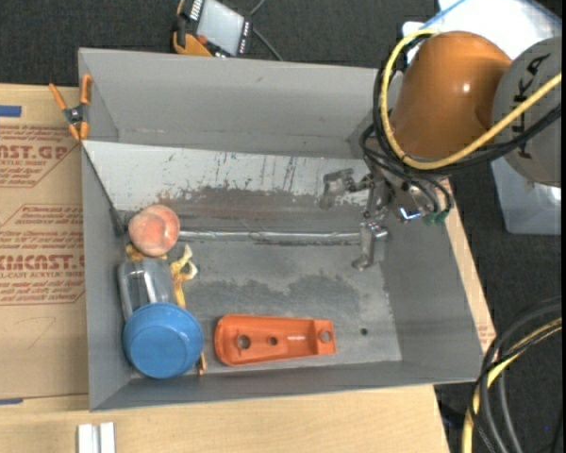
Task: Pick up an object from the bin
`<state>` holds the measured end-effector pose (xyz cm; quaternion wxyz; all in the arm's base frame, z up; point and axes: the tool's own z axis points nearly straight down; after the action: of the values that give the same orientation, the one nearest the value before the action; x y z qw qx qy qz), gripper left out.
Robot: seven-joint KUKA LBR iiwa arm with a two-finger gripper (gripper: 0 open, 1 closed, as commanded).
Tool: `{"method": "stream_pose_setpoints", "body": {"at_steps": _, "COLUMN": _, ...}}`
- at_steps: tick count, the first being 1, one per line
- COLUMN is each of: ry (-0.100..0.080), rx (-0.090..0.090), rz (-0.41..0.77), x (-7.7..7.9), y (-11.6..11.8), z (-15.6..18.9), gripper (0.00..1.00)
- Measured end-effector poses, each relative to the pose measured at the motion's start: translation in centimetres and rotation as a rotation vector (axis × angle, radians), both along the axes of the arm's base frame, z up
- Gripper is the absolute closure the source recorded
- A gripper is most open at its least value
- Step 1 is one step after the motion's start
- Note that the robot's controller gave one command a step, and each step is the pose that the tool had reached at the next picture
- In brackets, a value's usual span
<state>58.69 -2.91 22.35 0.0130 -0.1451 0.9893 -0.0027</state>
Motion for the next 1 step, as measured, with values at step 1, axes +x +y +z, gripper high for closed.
{"method": "stream_pose_setpoints", "body": {"at_steps": 1, "ry": 0.017, "rx": 0.012, "rz": -0.086, "x": -4.01, "y": 3.6, "z": -9.65, "gripper": 0.0}}
